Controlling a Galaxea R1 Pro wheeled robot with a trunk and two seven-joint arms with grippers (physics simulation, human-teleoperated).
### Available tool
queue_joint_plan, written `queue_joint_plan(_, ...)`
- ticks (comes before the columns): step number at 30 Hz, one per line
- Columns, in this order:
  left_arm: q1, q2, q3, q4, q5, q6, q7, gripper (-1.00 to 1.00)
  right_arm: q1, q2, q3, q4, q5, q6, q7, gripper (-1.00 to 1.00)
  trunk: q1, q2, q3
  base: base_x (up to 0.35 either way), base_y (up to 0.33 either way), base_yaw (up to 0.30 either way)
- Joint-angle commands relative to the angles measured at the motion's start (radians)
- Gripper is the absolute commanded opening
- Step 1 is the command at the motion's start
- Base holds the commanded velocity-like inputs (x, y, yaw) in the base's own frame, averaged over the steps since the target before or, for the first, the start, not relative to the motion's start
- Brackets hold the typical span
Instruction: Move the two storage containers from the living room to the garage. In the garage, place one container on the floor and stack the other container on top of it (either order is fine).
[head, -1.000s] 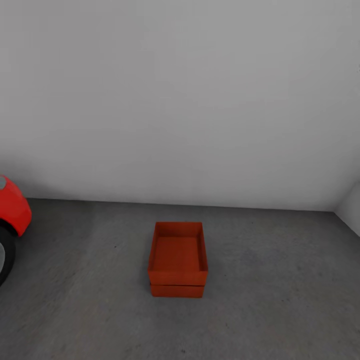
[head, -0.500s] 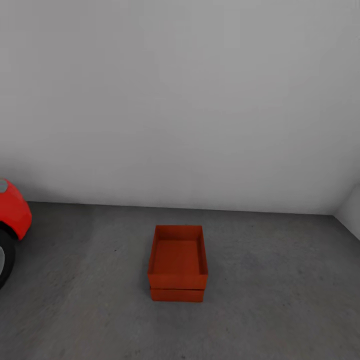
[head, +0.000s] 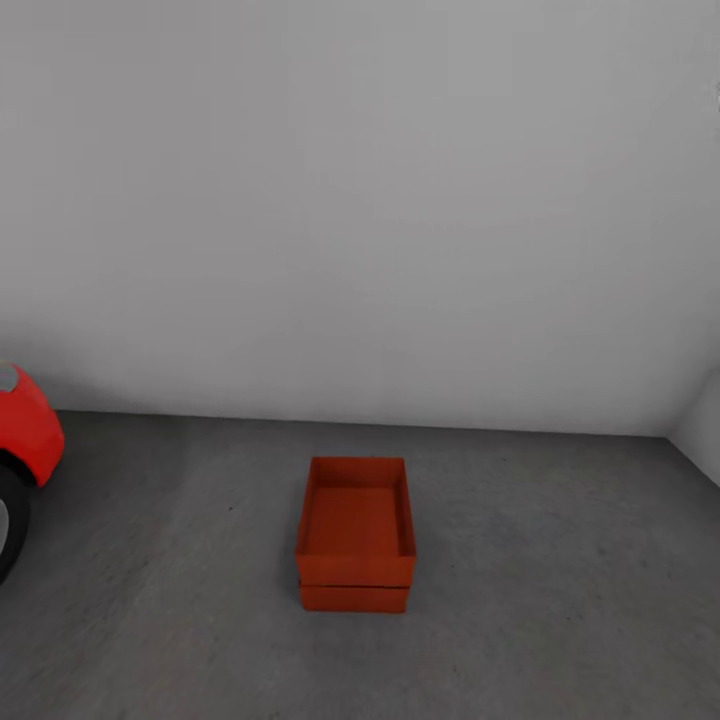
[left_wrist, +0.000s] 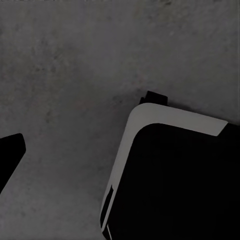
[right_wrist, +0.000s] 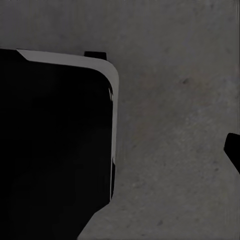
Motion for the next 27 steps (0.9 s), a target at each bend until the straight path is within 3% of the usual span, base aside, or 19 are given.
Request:
queue_joint_plan(1,-0.001,0.0,-0.007,0.001,0.006,-0.003,0.002,1.0,0.006,0.001,0.009,0.003,-0.007,-0.015,0.0,1.0,0.0,-0.001,0.001,0.0,0.0,0.0)
queue_joint_plan(27,-0.001,0.0,-0.007,0.001,0.006,-0.003,0.002,1.0,0.009,0.004,0.011,0.003,-0.004,-0.019,0.001,1.0,0.0,-0.001,0.043,0.0,0.0,0.0)
